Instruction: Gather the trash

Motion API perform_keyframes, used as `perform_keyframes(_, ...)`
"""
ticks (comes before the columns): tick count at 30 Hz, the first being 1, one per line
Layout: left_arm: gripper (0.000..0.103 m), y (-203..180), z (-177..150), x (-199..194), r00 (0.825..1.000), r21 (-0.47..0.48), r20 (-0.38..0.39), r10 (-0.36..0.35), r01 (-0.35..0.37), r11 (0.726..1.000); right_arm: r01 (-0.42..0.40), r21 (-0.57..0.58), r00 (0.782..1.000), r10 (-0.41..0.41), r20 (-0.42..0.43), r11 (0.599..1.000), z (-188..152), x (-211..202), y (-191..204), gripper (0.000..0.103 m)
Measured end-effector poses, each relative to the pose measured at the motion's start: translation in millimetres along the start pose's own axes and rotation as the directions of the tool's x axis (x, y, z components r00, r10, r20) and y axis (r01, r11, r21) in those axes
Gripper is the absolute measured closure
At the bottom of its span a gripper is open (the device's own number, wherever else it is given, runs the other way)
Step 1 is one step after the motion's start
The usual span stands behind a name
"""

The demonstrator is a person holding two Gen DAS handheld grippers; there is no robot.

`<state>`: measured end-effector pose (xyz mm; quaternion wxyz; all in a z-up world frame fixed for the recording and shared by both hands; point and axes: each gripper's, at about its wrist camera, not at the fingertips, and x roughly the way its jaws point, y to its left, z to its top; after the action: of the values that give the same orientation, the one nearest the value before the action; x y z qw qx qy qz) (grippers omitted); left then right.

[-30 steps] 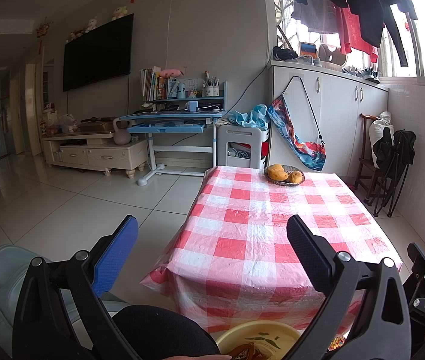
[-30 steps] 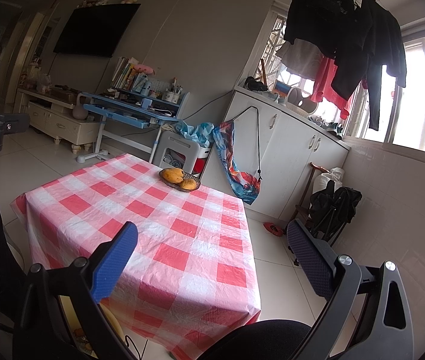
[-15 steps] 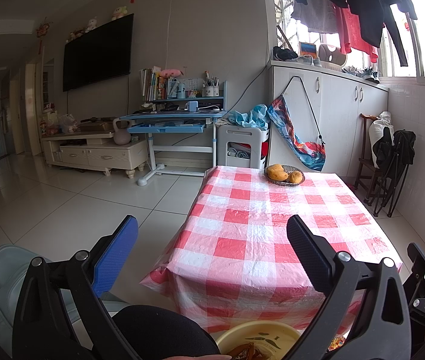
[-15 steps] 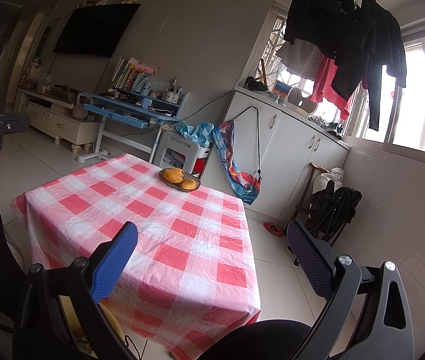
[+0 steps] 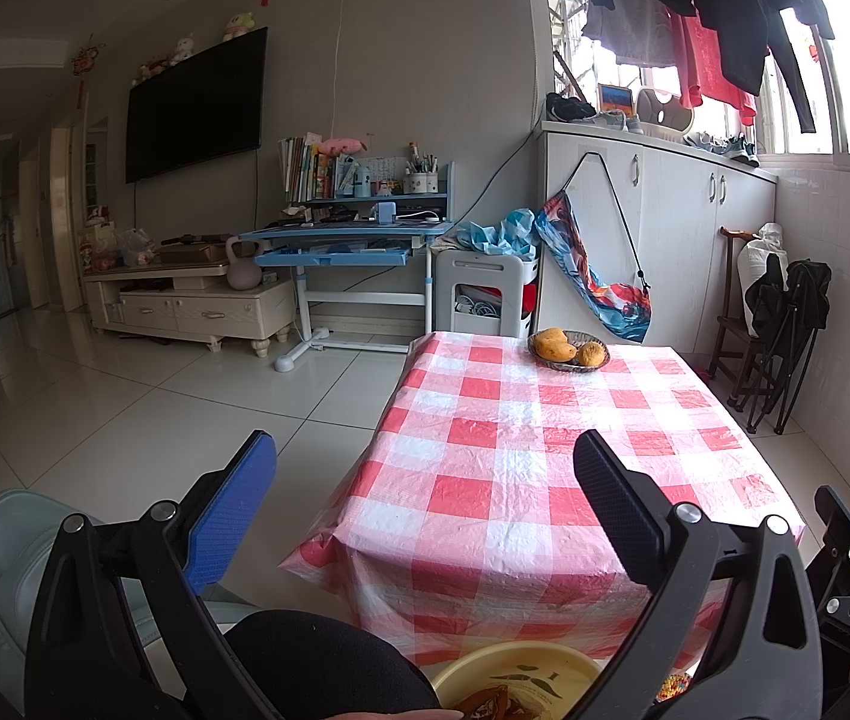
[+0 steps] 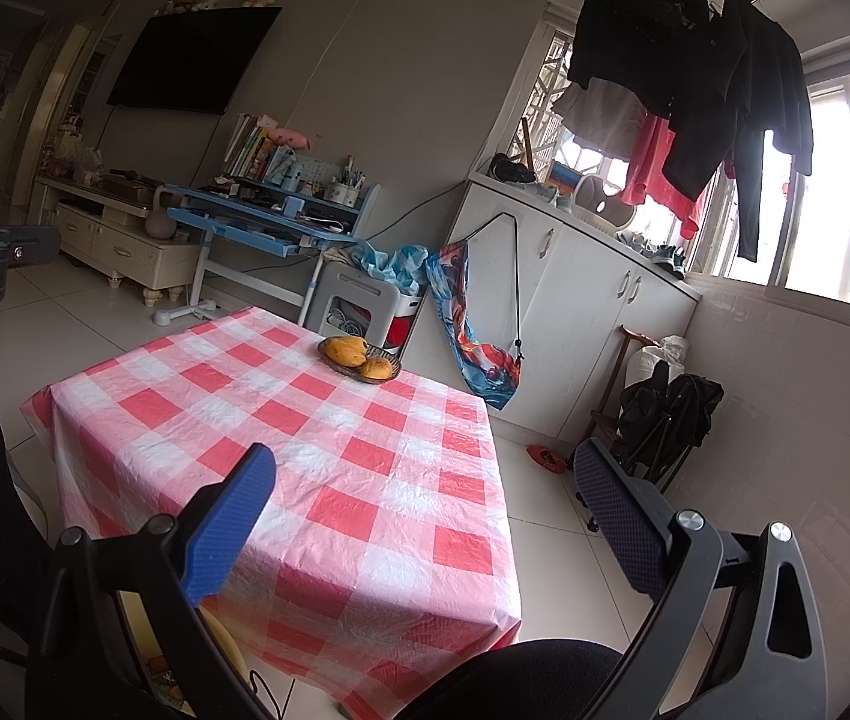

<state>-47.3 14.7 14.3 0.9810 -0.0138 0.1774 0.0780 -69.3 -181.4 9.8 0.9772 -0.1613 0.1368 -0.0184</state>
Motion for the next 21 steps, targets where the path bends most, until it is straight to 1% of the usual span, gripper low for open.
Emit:
perform_keyframes(14,0.007,0.7,0.3,0.1,1.000,-0.005,-0.004,-0.003,0.003,1.000,-0.001,-0.007,1.000,0.001,-0.001,1.000,-0.8,-0.5,-0.2,0.008)
perform_keyframes(21,0.007,-1.2,-7.1,3.4,1.000,-0.014,-0.019,-0.013,0.012,1.000,-0.003,-0.003,1.000,0.003,-0.002,1.000,-2.2,-1.9,-1.9,0.008)
